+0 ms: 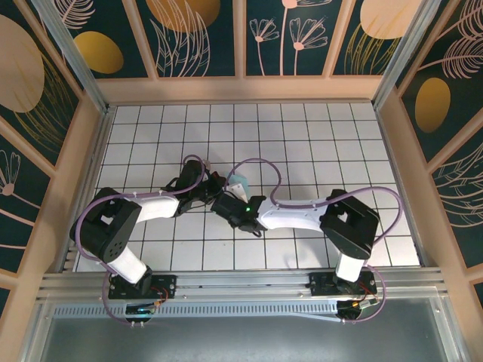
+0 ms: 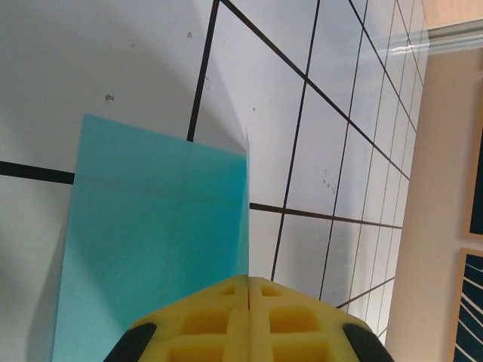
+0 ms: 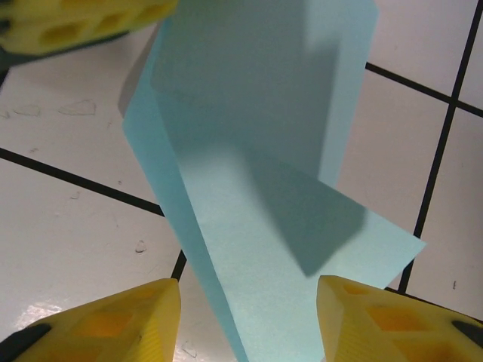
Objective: Fold a paper plane with a square sheet of paper (fold left side to right side)
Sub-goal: Fourth fold the wing at the center of the table.
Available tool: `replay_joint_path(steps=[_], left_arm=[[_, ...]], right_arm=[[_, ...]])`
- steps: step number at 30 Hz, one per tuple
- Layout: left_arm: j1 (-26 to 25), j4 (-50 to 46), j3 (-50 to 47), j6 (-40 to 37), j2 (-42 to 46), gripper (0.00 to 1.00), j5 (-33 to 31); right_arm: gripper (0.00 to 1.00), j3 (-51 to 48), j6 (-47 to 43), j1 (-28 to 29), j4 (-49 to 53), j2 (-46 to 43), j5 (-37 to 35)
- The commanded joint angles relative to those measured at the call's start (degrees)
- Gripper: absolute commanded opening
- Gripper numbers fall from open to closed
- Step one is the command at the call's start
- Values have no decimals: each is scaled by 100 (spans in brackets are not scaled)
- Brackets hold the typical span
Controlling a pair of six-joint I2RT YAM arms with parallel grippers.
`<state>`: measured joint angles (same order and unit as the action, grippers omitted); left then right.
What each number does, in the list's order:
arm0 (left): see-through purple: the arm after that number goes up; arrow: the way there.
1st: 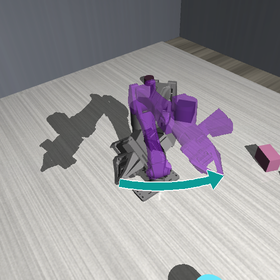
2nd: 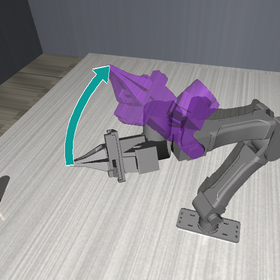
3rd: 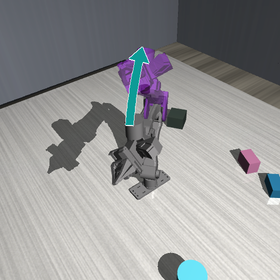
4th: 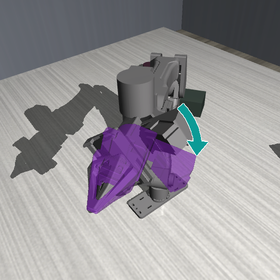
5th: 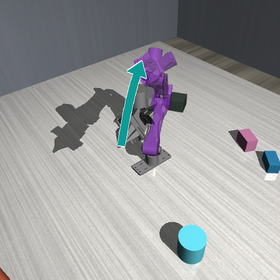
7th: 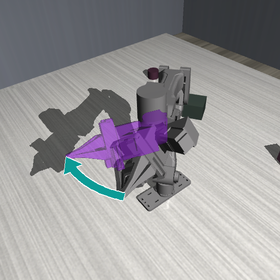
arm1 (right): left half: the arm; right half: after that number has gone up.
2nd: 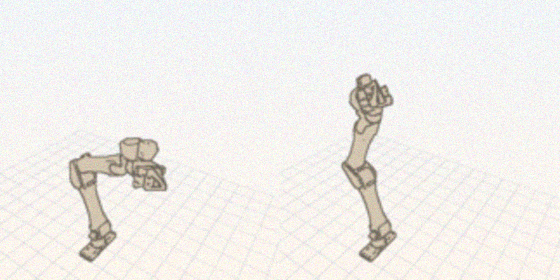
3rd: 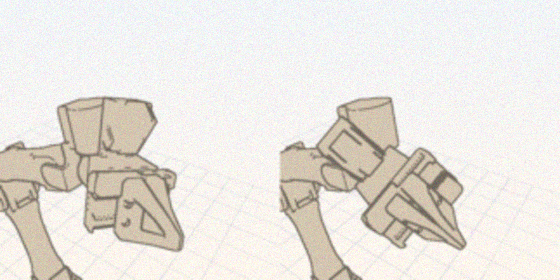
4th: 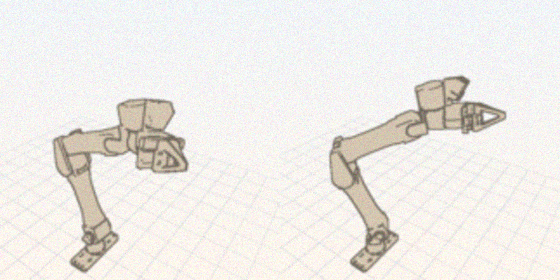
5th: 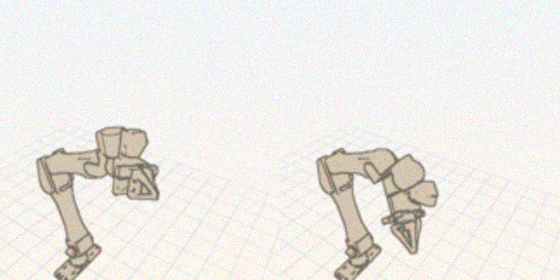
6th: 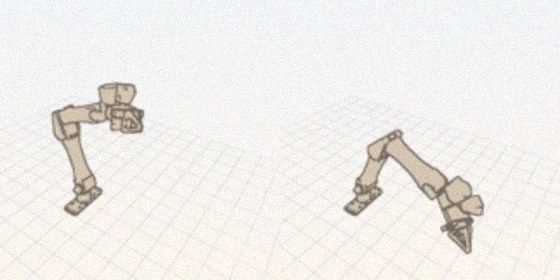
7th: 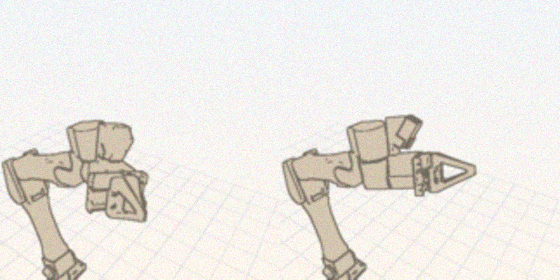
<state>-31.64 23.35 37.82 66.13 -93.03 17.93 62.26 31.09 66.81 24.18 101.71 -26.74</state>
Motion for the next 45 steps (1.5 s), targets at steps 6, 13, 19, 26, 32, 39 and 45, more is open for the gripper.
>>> replay_joint_path(steps=[6,13,19,26,32,39,45], left_arm=[[-44,91,44,131,31,0,-44],[-43,78,72,104,12,0,-52],[-44,75,53,111,12,1,-88],[-37,24,-35,114,107,19,-289],[296,-98,-325,36,511,41,-325],[1057,-950,-559,-568,1434,57,-249],[1648,-1232,-942,-865,2149,61,11]], right_arm=[[41,225,256,70,201,392,-444],[30,286,266,79,262,482,-512],[25,274,275,95,295,514,-531],[13,247,273,99,324,518,-578],[1,182,214,89,367,547,-569],[0,129,43,63,303,467,-504],[0,-220,-456,-150,-313,104,336]])
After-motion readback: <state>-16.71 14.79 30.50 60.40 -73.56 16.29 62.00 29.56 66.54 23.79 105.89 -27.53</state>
